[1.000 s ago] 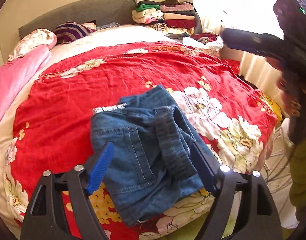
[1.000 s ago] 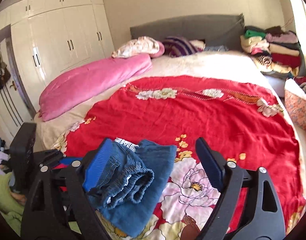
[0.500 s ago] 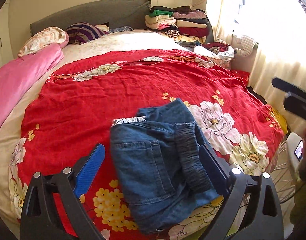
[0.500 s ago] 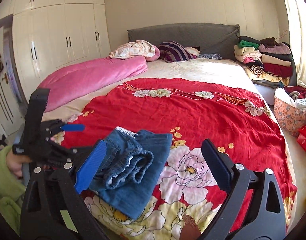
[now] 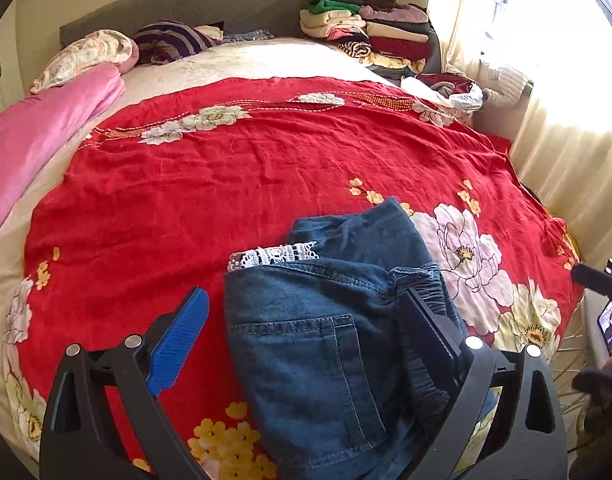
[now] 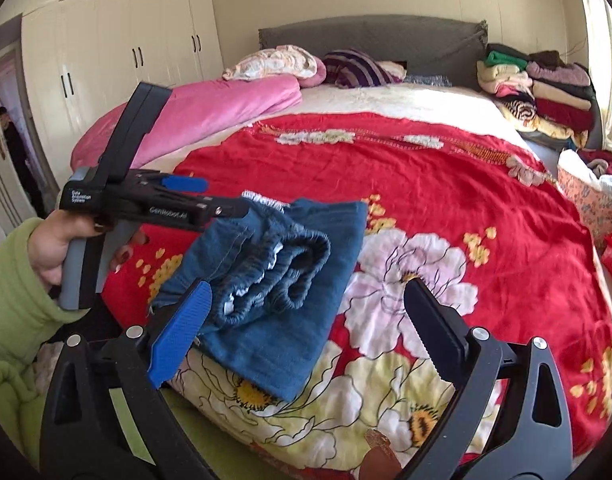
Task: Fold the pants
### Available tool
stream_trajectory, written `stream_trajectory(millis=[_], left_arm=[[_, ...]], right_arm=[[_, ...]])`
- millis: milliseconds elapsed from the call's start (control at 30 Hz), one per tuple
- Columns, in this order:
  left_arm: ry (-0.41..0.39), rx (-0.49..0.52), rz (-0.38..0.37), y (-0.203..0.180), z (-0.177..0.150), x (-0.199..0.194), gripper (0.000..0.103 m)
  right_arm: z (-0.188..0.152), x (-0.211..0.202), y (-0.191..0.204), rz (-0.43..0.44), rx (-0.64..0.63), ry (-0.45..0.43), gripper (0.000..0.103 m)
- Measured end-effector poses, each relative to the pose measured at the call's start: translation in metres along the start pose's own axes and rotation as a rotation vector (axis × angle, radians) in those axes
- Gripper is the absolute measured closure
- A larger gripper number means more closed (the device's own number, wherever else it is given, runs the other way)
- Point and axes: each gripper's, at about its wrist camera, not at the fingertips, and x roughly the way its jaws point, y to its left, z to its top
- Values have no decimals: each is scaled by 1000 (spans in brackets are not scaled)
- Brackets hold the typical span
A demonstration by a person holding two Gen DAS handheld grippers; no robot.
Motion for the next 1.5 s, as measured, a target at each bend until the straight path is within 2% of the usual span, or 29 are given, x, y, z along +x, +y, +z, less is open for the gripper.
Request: stream_trajectory(millis=[400, 600, 700, 900, 1000, 1100, 1200, 1267, 1400, 1500], left_arm=[[54, 27, 30, 10, -13, 37, 8], [63, 24, 26, 15, -16, 49, 8], [63, 22, 25, 17, -18, 52, 7], [64, 15, 8, 20, -19, 56, 6], [67, 16, 10, 21, -20, 59, 6], [73, 8, 3, 23, -22, 62, 6], [60, -2, -7, 24, -22, 59, 6], [42, -5, -7, 24, -22, 50, 7], [13, -4, 2, 22, -22, 34, 7], [-1, -17, 8, 24, -27, 20, 7]], right_arm=[[-9, 25, 33, 46, -54, 62, 12], [-11, 28, 52, 54, -135, 89, 12], [-11, 33, 61, 87, -176, 102, 13], [-14, 56, 91, 131, -315, 131, 36], [-20, 83, 101, 149, -356, 184, 43], [-26, 105, 97, 139, -341, 259, 43], [-19, 93, 89, 176, -279, 241, 43], [-9, 77, 73, 204, -192, 189, 43], [3, 61, 37, 108, -52, 121, 34], [6, 67, 15, 50, 35, 130, 33]])
